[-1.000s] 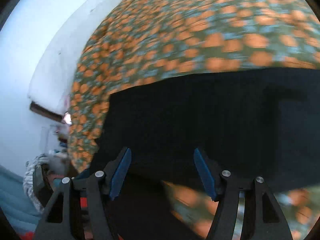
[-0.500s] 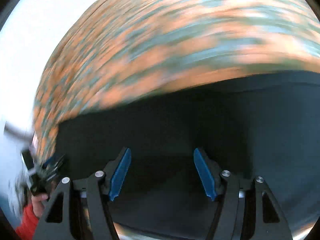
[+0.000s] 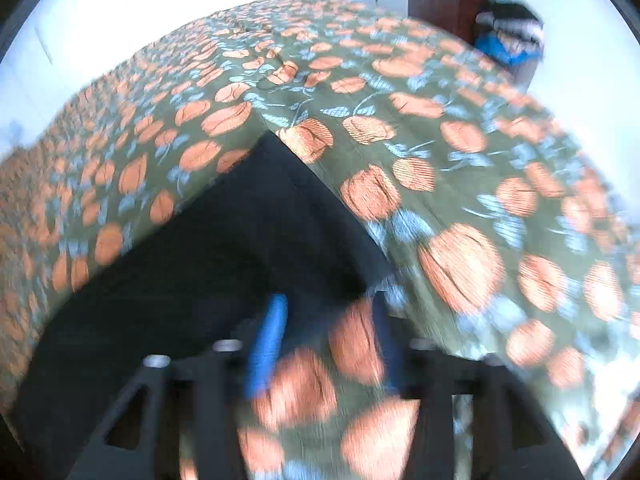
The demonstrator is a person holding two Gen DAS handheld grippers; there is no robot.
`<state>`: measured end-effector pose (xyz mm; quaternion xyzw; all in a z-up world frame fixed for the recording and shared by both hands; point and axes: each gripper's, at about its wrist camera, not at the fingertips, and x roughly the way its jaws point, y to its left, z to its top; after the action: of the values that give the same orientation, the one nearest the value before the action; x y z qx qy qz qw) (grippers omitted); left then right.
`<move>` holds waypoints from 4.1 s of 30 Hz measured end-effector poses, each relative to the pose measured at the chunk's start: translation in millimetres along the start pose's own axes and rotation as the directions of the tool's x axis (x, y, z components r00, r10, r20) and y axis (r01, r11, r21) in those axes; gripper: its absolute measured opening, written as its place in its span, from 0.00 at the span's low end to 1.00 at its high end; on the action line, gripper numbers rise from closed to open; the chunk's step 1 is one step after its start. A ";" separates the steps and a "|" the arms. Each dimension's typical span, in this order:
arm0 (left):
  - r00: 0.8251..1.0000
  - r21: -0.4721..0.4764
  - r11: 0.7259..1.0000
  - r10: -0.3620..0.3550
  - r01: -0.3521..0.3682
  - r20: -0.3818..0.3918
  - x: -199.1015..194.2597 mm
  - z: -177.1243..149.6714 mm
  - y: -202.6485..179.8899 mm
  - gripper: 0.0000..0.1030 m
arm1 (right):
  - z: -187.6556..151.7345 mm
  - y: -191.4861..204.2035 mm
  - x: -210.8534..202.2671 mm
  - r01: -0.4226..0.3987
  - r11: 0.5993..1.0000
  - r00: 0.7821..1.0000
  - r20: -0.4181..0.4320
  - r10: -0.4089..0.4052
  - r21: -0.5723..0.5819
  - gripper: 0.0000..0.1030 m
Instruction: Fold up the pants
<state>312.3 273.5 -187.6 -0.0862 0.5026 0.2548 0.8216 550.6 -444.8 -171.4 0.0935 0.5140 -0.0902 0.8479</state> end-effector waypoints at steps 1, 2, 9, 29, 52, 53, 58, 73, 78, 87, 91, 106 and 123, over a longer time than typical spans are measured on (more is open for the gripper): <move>0.998 0.025 0.998 -0.060 0.059 0.021 -18.5 -10.3 -3.1 0.99 | -14.6 13.9 -18.0 -0.069 0.997 0.998 0.014 0.069 -0.044 0.54; 0.993 0.049 0.993 -0.112 0.110 0.031 -33.8 -20.6 -6.8 0.99 | -23.7 19.2 -30.0 -0.116 0.991 0.993 0.017 0.117 -0.073 0.55; 0.892 0.247 0.857 -0.439 0.453 -0.112 -112.5 -135.1 -68.3 0.99 | -232.9 125.8 -143.1 -0.655 0.714 0.752 -0.312 0.581 -0.249 0.67; 0.989 0.123 0.981 -0.144 0.149 -0.041 -72.0 -123.1 9.4 0.99 | -228.5 -197.1 -121.3 -0.059 0.933 0.987 -0.120 0.108 0.354 0.60; 0.986 0.040 0.989 -0.145 0.142 0.082 45.1 -17.4 49.1 1.00 | -273.9 189.6 -174.7 -0.322 0.866 0.945 -0.076 0.318 -0.382 0.65; 0.986 0.038 0.989 -0.148 0.146 0.082 45.9 -16.9 50.0 1.00 | -280.3 201.1 -175.4 -0.323 0.853 0.945 -0.081 0.318 -0.410 0.65; 0.986 0.040 0.989 -0.146 0.143 0.082 39.2 -20.5 46.7 1.00 | -297.2 231.9 -177.4 -0.313 0.823 0.947 -0.089 0.308 -0.474 0.65; 0.986 0.041 0.989 -0.144 0.141 0.082 43.5 -18.0 49.8 1.00 | -311.2 296.9 -152.7 -0.220 0.818 0.974 -0.173 0.149 -0.532 0.65; 0.986 0.040 0.989 -0.145 0.142 0.082 43.6 -18.0 49.8 1.00 | -321.6 307.8 -152.7 -0.207 0.784 0.975 -0.190 0.115 -0.586 0.65; 0.986 0.041 0.989 -0.144 0.141 0.082 44.3 -17.8 49.4 1.00 | -315.4 283.2 -180.8 -0.218 0.817 0.976 -0.125 0.179 -0.533 0.65; 0.986 0.040 0.989 -0.145 0.142 0.082 44.0 -18.0 49.6 1.00 | -308.8 266.3 -185.4 -0.247 0.834 0.969 -0.118 0.217 -0.493 0.65; 0.986 0.040 0.989 -0.144 0.141 0.084 43.1 -18.4 48.9 1.00 | -124.5 228.7 -97.6 -0.376 0.868 0.927 -0.138 0.350 -0.325 0.76; 0.986 0.042 0.989 -0.142 0.138 0.085 43.0 -17.0 48.2 1.00 | 82.8 32.1 42.7 -0.052 0.975 0.998 -0.044 0.044 -0.217 0.68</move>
<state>290.3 322.3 -227.6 -0.0951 0.4633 0.1908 0.8602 648.8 -437.0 -169.5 0.0139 0.5349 -0.0108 0.8447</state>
